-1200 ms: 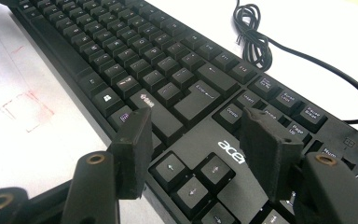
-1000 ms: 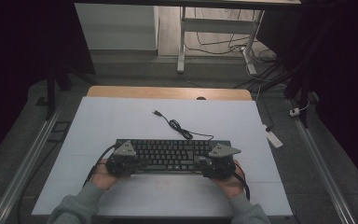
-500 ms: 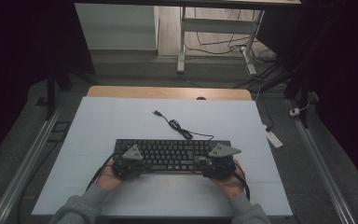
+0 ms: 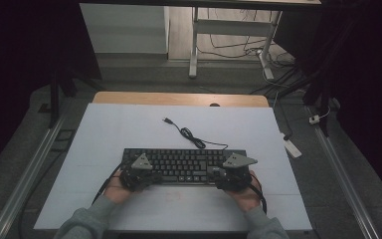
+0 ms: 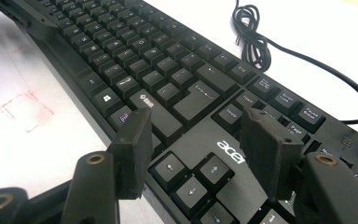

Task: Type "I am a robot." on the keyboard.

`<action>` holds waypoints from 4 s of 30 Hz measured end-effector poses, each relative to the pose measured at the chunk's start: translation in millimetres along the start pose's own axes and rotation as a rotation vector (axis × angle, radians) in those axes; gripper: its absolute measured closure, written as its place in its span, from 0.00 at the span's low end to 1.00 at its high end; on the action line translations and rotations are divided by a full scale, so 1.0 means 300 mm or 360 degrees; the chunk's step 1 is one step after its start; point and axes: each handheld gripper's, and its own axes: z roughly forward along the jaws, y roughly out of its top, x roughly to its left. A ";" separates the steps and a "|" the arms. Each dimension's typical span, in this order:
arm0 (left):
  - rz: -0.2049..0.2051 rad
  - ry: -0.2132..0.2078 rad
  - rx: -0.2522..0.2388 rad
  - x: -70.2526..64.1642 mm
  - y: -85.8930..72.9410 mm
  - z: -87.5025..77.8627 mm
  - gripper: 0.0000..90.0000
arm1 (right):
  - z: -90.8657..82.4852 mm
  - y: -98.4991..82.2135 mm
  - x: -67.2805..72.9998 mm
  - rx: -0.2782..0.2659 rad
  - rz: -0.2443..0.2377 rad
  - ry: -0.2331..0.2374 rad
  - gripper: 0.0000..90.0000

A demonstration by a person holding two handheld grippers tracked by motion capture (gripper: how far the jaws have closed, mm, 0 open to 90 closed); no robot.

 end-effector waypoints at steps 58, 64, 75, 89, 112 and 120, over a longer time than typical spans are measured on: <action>-0.0165 0.0155 -0.0187 0.074 -0.015 -0.119 0.38 | 0.000 -0.001 -0.001 0.0002 0.0001 -0.0003 0.49; -0.0175 0.0172 -0.0192 0.085 -0.012 -0.120 0.39 | 0.001 -0.001 0.000 0.0004 0.0001 -0.0002 0.49; -0.0203 0.0196 -0.0210 0.113 0.006 -0.108 0.48 | 0.002 -0.001 0.000 0.0006 0.0002 -0.0001 0.49; -0.0275 0.0228 -0.0161 0.157 0.021 -0.063 0.84 | 0.003 -0.002 0.000 0.0011 0.0002 0.0000 0.49; -0.0254 0.0221 -0.0052 0.169 0.032 0.008 0.99 | 0.005 -0.005 0.001 0.0025 0.0000 -0.0006 0.49; -0.0252 0.0224 -0.0044 0.168 0.031 0.011 0.99 | 0.004 -0.005 0.000 0.0024 0.0000 -0.0006 0.49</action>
